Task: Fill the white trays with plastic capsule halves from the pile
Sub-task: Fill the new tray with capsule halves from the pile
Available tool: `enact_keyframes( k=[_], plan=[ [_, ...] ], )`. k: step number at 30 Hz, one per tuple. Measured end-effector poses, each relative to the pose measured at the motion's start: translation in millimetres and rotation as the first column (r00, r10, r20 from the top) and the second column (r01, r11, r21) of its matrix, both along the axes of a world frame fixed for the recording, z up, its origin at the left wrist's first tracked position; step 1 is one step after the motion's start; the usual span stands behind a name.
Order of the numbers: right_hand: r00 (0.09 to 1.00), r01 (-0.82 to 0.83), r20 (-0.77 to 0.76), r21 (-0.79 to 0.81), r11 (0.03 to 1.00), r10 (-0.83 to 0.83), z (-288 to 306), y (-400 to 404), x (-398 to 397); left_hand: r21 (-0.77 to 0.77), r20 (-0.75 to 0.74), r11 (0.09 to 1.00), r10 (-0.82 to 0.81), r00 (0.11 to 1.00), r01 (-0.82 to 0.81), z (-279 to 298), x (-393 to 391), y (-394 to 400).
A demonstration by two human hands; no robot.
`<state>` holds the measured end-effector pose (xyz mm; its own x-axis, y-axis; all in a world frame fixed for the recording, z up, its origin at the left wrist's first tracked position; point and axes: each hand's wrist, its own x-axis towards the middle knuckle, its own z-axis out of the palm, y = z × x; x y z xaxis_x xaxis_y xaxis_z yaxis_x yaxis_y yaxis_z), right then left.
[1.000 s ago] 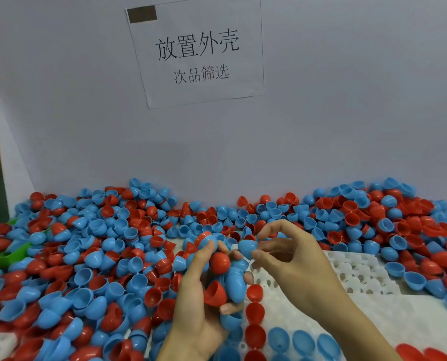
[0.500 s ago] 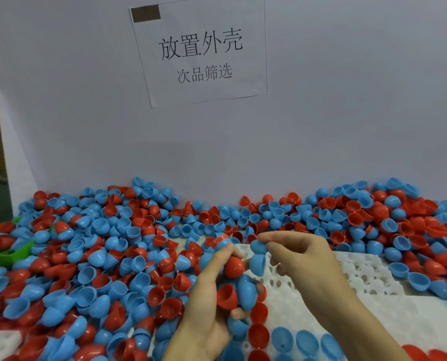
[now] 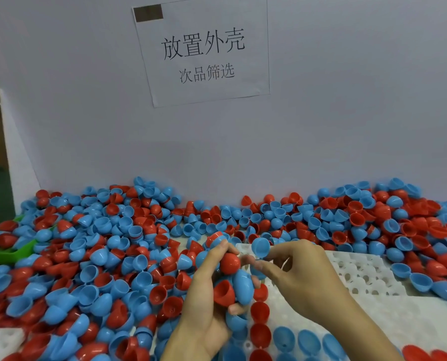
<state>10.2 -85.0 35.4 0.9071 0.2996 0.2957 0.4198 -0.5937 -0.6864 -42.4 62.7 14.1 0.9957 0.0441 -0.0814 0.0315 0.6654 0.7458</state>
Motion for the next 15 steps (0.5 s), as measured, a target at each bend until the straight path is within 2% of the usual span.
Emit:
enact_keyframes(
  k=[4,9,13,15],
  plan=[
    [0.998,0.041,-0.052,0.071,0.997,-0.037,2,-3,2,0.037,-0.011,0.999,0.035,0.999,-0.035,0,1,0],
    [0.968,0.006,-0.243,0.241,0.971,0.055,10,-4,-2,0.117,-0.017,0.992,-0.036,0.999,0.037,2,1,-4],
    [0.963,0.081,-0.271,0.289,0.954,0.000,8,-2,-2,0.110,-0.020,0.992,-0.057,0.998,0.059,1,1,-3],
    [0.968,0.053,-0.251,0.282,0.958,0.020,10,-4,-3,0.108,-0.029,0.992,-0.061,0.998,0.064,0,1,-3]
  ],
)
